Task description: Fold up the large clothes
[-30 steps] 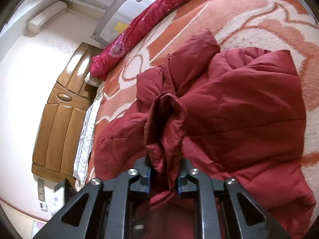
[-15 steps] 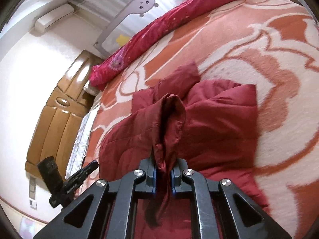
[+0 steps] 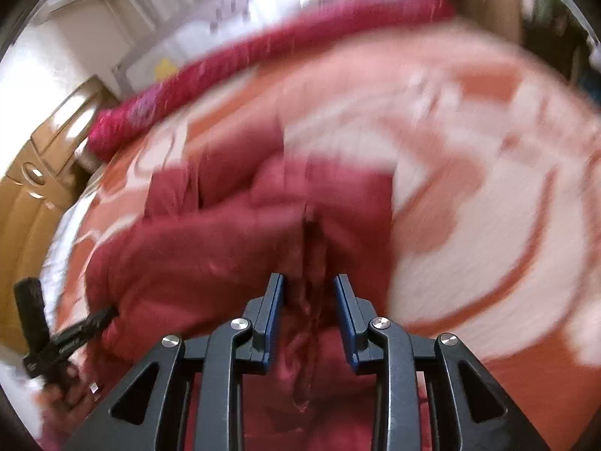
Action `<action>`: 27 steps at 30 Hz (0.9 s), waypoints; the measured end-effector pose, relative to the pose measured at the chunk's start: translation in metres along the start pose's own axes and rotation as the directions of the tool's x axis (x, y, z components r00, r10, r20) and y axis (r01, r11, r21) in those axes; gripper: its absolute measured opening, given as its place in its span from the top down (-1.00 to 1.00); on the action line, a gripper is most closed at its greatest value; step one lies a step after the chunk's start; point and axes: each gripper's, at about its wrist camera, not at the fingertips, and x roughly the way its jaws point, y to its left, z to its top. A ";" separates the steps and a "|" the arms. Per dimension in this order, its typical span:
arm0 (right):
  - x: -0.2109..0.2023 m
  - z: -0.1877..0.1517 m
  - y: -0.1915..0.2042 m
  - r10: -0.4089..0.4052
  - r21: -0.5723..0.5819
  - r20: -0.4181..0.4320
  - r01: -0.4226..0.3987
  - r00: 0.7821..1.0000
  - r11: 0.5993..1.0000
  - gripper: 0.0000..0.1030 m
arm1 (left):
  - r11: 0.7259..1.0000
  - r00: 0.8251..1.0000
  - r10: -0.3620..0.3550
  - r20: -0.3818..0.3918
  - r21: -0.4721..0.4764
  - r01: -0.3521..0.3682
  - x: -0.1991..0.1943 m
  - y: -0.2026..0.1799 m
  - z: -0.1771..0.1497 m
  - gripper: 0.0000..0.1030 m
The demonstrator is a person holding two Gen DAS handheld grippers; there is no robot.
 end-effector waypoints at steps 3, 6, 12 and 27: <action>0.000 0.000 0.039 0.078 -0.122 -0.025 -0.081 0.997 0.989 0.25 | 1.000 1.000 0.014 0.000 -0.002 -0.014 0.002 -0.002 0.000 0.81; 0.037 -0.016 0.060 0.076 -0.189 -0.147 -0.103 0.986 0.977 0.22 | 1.000 1.000 0.017 -0.001 -0.005 -0.017 0.003 -0.001 0.000 0.81; 0.072 -0.037 0.028 0.002 -0.115 -0.205 -0.026 0.979 0.993 0.53 | 1.000 1.000 0.009 0.003 0.013 -0.009 -0.009 -0.002 -0.001 0.81; 0.074 -0.036 -0.003 0.023 -0.003 -0.229 -0.024 0.973 1.000 0.64 | 0.998 1.000 0.009 -0.026 -0.065 -0.010 0.004 0.030 -0.005 0.81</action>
